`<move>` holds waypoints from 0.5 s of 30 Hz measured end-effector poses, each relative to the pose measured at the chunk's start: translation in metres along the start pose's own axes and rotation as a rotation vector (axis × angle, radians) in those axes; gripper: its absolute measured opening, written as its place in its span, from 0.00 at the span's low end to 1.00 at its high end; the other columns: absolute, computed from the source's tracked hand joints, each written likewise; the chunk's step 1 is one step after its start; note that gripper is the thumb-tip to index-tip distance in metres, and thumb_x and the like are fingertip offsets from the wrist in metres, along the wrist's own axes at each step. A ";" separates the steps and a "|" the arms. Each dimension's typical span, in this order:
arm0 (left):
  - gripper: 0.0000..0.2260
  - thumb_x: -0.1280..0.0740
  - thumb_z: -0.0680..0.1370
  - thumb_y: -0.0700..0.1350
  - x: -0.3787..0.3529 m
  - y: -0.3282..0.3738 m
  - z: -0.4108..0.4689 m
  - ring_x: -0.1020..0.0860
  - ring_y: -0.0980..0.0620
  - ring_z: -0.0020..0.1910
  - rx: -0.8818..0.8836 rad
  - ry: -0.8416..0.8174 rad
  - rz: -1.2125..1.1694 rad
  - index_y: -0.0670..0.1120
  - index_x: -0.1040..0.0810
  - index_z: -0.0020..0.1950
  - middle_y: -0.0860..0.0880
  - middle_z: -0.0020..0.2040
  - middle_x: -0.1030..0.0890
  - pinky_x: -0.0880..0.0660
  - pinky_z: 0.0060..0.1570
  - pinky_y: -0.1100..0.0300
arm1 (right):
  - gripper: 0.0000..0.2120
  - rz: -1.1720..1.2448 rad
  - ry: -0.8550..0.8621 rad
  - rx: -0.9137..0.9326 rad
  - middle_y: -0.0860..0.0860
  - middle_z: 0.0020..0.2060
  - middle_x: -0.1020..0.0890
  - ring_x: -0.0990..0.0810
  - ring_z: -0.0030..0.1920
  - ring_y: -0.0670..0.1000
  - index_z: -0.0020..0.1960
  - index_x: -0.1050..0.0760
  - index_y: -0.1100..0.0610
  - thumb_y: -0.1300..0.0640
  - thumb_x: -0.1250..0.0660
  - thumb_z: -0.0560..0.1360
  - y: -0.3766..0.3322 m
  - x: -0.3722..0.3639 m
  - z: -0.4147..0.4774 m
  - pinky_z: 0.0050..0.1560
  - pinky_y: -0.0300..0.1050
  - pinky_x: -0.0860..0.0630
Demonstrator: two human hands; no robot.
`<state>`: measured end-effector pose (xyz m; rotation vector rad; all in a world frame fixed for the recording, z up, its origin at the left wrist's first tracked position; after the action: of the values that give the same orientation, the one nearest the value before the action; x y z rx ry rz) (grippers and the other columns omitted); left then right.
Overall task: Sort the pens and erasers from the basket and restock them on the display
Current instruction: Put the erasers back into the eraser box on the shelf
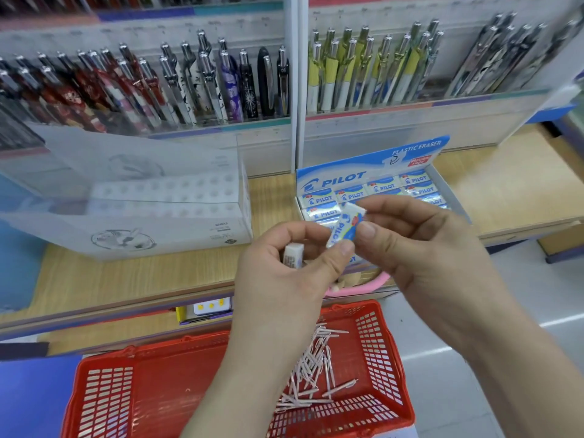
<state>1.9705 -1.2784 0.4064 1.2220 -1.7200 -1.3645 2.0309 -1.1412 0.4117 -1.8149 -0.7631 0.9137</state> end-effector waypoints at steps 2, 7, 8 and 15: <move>0.06 0.24 0.67 0.43 -0.001 0.001 -0.001 0.21 0.55 0.31 -0.041 0.001 0.074 0.47 0.18 0.40 0.49 0.34 0.17 0.25 0.31 0.65 | 0.12 -0.033 0.031 -0.024 0.57 0.39 0.15 0.17 0.40 0.54 0.41 0.17 0.56 0.57 0.26 0.58 0.005 -0.001 -0.002 0.44 0.46 0.19; 0.03 0.25 0.68 0.44 0.002 0.003 -0.002 0.23 0.58 0.28 -0.087 -0.001 0.174 0.48 0.18 0.38 0.52 0.32 0.18 0.26 0.30 0.66 | 0.06 -0.344 0.051 0.060 0.53 0.39 0.15 0.17 0.38 0.47 0.42 0.16 0.53 0.61 0.31 0.72 -0.004 -0.004 -0.003 0.38 0.41 0.19; 0.05 0.24 0.68 0.44 0.005 0.004 -0.001 0.25 0.59 0.27 -0.093 0.011 0.178 0.49 0.19 0.40 0.53 0.32 0.18 0.27 0.30 0.66 | 0.06 -0.377 0.049 0.079 0.52 0.38 0.14 0.17 0.37 0.46 0.43 0.16 0.53 0.61 0.31 0.73 -0.007 -0.004 -0.002 0.37 0.39 0.20; 0.08 0.26 0.71 0.43 0.000 0.012 0.004 0.29 0.64 0.23 -0.144 -0.103 0.330 0.54 0.18 0.47 0.59 0.31 0.22 0.37 0.27 0.77 | 0.07 -0.438 0.002 0.077 0.54 0.29 0.17 0.22 0.27 0.45 0.39 0.17 0.56 0.53 0.27 0.65 -0.013 -0.004 0.003 0.29 0.35 0.26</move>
<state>1.9638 -1.2770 0.4171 0.7606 -1.7663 -1.3404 2.0244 -1.1382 0.4238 -1.4970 -1.0561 0.6420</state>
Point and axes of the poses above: each hand's wrist, its own z-axis towards the middle knuckle, its own x-axis out of the back of the hand, y = z × x, the point moved 10 cm from there along z, towards the middle knuckle
